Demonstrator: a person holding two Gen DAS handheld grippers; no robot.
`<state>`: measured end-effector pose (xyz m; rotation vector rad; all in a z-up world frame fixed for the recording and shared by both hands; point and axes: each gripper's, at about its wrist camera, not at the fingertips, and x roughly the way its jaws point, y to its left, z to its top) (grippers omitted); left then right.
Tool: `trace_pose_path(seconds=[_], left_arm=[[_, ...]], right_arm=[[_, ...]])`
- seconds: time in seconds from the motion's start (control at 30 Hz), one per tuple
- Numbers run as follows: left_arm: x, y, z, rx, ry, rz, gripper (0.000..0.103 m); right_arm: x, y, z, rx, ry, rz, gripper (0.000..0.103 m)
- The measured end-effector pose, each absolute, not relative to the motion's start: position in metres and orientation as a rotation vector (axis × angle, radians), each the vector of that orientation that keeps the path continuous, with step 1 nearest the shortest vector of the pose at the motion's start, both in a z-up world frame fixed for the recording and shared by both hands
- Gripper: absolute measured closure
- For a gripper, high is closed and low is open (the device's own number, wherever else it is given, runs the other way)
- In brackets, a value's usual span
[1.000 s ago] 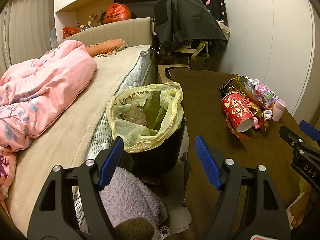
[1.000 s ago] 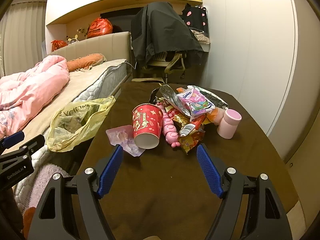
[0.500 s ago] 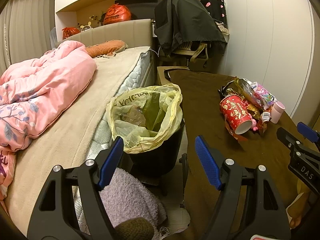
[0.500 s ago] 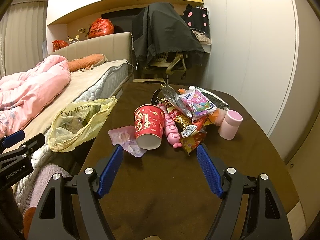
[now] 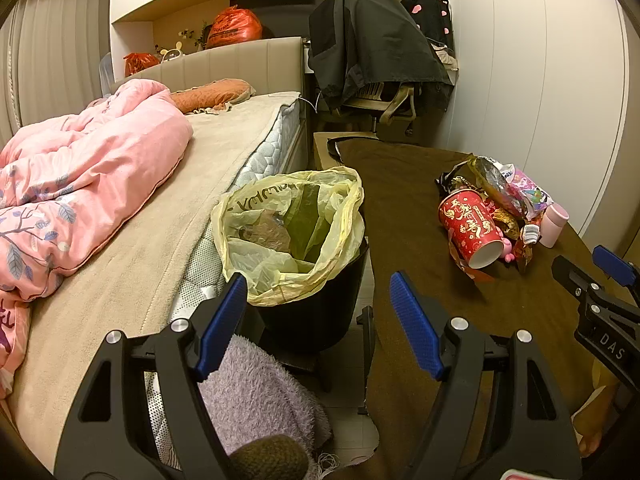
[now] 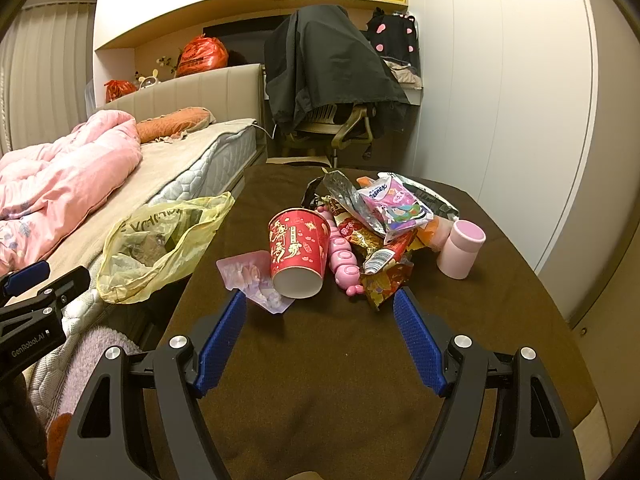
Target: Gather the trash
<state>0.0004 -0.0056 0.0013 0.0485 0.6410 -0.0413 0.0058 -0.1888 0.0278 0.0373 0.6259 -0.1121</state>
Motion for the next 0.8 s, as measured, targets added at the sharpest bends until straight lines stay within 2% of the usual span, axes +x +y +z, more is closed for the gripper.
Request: trace_pose_path(seconds=[0.8], left_arm=[[0.0013,-0.0064,-0.0002,0.044,0.647,-0.045,0.033]], right_arm=[[0.0049,-0.1884,0.0284,0.039,0.622,-0.113,0.031]])
